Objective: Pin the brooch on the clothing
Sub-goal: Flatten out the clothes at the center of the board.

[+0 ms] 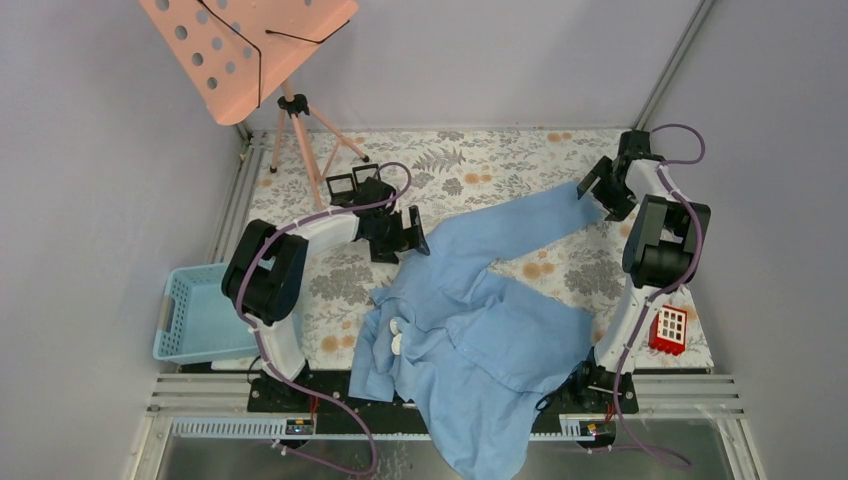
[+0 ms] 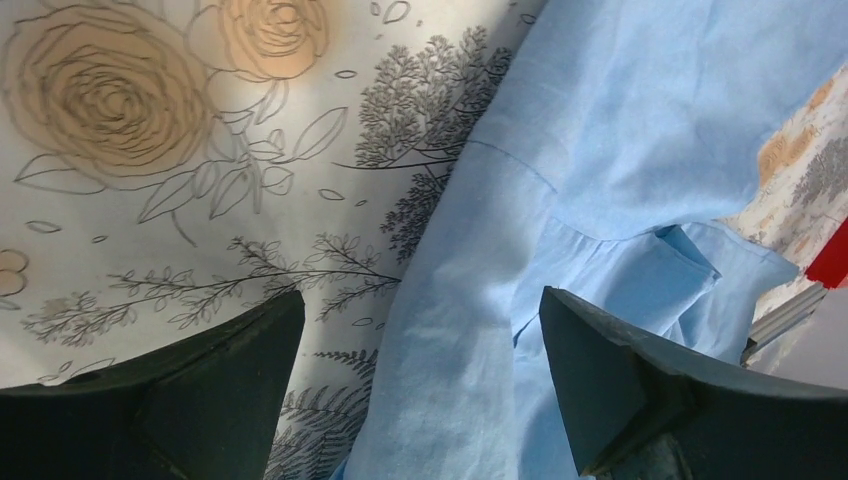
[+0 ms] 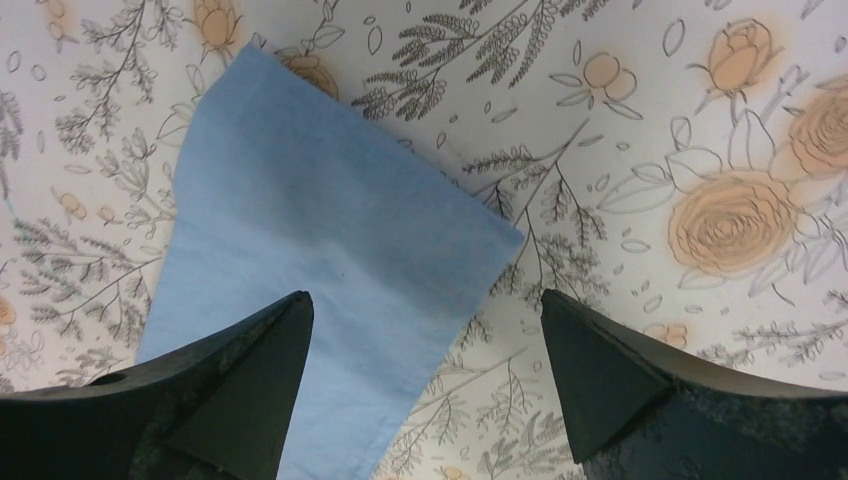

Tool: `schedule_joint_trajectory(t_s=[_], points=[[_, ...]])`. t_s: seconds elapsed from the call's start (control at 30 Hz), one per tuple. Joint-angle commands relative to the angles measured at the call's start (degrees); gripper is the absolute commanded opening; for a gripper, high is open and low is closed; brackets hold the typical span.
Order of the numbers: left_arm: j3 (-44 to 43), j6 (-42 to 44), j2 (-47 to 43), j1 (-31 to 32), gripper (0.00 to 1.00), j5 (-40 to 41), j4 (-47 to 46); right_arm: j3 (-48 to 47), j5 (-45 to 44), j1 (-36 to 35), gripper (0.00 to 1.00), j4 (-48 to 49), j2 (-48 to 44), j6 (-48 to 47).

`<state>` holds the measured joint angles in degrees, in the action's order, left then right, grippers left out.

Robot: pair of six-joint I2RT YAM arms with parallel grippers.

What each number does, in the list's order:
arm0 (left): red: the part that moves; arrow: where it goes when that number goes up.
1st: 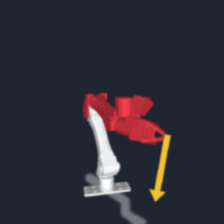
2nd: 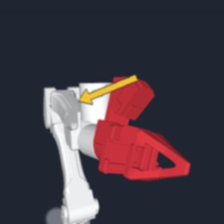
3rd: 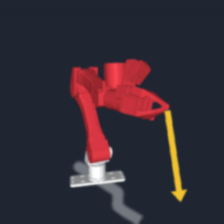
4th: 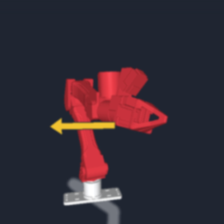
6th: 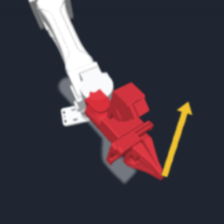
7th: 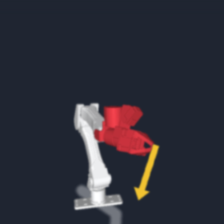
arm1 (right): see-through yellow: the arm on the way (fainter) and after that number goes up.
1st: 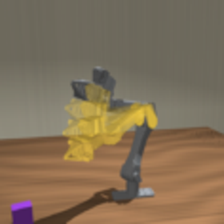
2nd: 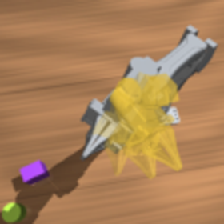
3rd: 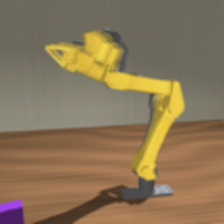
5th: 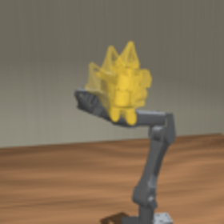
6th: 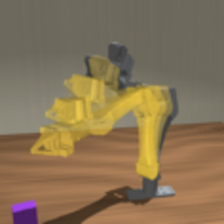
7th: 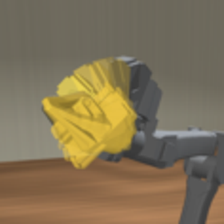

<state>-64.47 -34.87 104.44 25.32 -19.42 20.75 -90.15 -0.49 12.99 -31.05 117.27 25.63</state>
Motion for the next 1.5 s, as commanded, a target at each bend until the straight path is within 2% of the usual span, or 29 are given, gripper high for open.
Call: schedule_joint_trajectory(t_s=[0.0,0.13,0.2,0.4,0.47,0.5,0.63,0.8,0.93,1.03,1.1,1.13,1.17,1.2,1.23,1.27,1.3,1.33,1.47], points=[[-1.82,2.26,1.54,1.13,0.98,-3.26,-2.33,-4.94,1.18,0.19,0.9,-4.17,3.67,0.12],[-2.26,2.1,1.6,2.01,0.98,-4.1,-3.07,-7.04,1.77,0.19,0.9,-5.12,5.09,0.45],[-2.58,2.01,2.05,2.58,0.94,-4.1,-3.09,-8.71,2.13,0.19,0.9,-6.76,5.93,-0.07],[-3.33,1.1,4.14,4.88,0.35,-4.27,-3.82,-8.16,3.27,0.2,0.89,-7.83,5.43,-1.12],[-4.55,0.9,4.81,5.3,0.05,-3.91,-3.9,-7.0,3.9,0.19,0.89,-7.19,4.49,-1.19],[-5.42,0.68,5.0,5.25,0.0,-3.11,-3.76,-6.48,4.29,0.24,0.89,-6.75,4.24,-1.26],[-13.34,1.75,5.01,5.26,0.0,1.35,-0.72,-6.14,3.83,0.2,0.88,-6.8,3.26,-2.1],[-29.16,5.64,6.26,4.4,0.0,10.2,4.45,-4.68,4.56,0.21,0.87,-6.48,-0.3,-3.36],[-41.73,7.12,10.98,2.69,0.0,15.72,5.61,0.85,7.24,0.19,0.85,-2.94,-5.44,-3.72],[-46.83,7.52,13.89,1.71,0.0,17.46,4.81,4.71,8.42,-0.09,0.85,-1.02,-9.43,-3.27],[-48.22,8.47,14.85,1.49,0.0,15.63,3.18,7.07,8.99,-0.82,0.86,0.47,-12.64,-3.13],[-48.69,9.3,15.17,1.49,0.01,14.13,2.87,8.29,9.42,-1.47,0.86,1.32,-13.95,-3.31],[-49.03,9.86,15.28,1.49,0.09,12.86,3.04,9.4,9.84,-2.31,0.86,2.46,-15.22,-3.6],[-48.78,10.06,14.93,1.49,0.28,12.45,3.48,10.2,10.33,-3.4,0.86,3.4,-16.38,-4.35],[-47.92,10.08,14.28,1.49,0.59,12.68,3.83,10.78,10.63,-4.65,0.87,4.15,-17.47,-5.38],[-46.59,10.27,13.05,1.49,0.77,13.29,4.12,11.08,10.8,-6.16,0.87,4.78,-18.42,-6.46],[-44.92,10.59,11.5,1.49,0.88,14.14,4.27,11.13,11.09,-7.73,0.88,5.37,-18.96,-7.57],[-42.72,10.88,9.66,1.49,0.93,15.33,4.25,10.9,11.63,-9.26,0.88,5.67,-19.28,-8.49],[-33.1,10.25,0.01,1.24,0.99,22.17,6.11,8.71,10.1,-16.89,0.9,3.16,-18.94,-8.08]])
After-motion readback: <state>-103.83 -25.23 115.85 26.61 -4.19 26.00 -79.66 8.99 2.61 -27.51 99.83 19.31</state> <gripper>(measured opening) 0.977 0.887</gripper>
